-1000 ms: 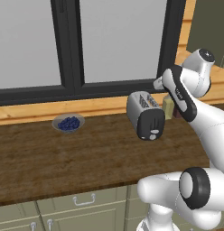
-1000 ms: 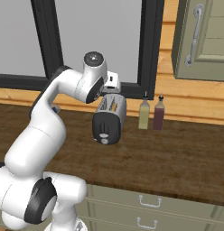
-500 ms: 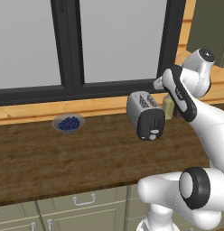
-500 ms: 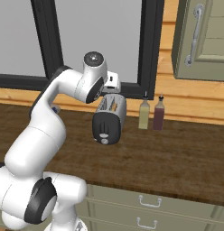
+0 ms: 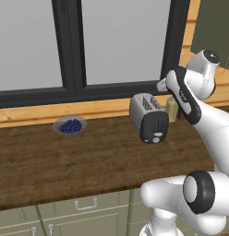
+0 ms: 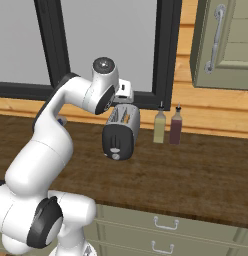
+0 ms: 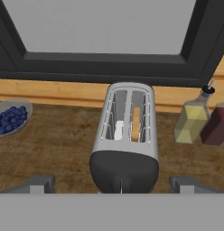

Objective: Start the toaster. Once the lever pops up, take the bread to the plate on the dining counter.

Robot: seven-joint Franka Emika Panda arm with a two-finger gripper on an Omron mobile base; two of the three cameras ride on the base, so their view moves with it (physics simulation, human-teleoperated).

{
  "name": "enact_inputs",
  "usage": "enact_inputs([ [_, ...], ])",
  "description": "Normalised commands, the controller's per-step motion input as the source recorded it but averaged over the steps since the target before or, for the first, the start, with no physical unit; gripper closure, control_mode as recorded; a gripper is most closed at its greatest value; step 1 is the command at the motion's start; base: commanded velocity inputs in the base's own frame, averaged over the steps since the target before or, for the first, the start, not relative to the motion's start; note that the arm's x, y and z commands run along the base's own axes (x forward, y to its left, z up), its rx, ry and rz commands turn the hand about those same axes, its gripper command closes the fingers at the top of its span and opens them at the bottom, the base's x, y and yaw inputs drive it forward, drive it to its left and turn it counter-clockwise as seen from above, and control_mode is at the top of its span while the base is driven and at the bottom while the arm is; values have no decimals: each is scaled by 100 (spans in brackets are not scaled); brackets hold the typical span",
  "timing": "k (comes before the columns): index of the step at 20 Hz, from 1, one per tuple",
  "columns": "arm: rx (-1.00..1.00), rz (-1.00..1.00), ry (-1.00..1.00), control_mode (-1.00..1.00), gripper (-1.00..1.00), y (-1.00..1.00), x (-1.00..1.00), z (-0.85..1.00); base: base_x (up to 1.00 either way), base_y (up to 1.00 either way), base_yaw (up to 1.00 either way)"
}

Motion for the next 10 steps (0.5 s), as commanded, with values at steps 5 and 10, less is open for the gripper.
enact_inputs([
  [5,0,0,0,-100,-100,0,0,0,0,0,0],
  [10,0,0,0,-100,-100,0,0,0,0,0,0],
])
